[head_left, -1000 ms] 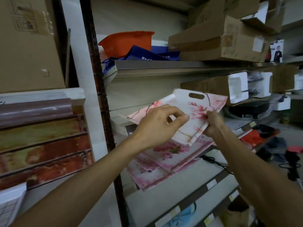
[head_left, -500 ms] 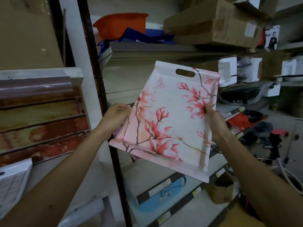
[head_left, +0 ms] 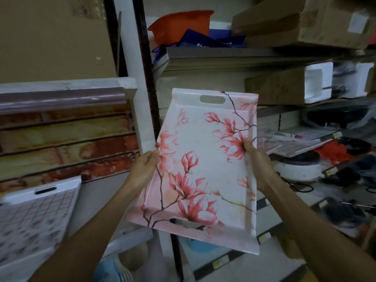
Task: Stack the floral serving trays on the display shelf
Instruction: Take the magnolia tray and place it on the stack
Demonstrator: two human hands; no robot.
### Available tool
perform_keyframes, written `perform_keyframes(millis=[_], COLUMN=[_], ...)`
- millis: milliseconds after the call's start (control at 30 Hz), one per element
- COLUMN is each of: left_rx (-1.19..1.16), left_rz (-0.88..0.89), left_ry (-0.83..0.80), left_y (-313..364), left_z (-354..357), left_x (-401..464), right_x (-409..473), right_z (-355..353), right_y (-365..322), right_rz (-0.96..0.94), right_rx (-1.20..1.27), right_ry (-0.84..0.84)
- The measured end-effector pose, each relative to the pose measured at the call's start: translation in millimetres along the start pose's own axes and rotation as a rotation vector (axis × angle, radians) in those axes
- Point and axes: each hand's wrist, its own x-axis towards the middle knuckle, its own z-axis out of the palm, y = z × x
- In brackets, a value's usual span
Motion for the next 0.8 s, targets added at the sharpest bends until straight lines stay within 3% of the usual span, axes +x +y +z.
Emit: perform_keyframes(millis=[467, 800], left_rx=[-0.078, -0.083], left_rz=[-0.108, -0.188], left_ry=[0.131, 0.074], left_y=[-68.0, -122.0], left_z=[-92.1, -184.7], left_x=[-41.6, -56.9], right_x=[-19.8, -38.1], right_z=[100.1, 191.9], right_y=[42.9, 89.8], right_rz=[0.045, 0.119], right_rx=[-0.109, -0.093], right_ry=[-0.134, -0.197])
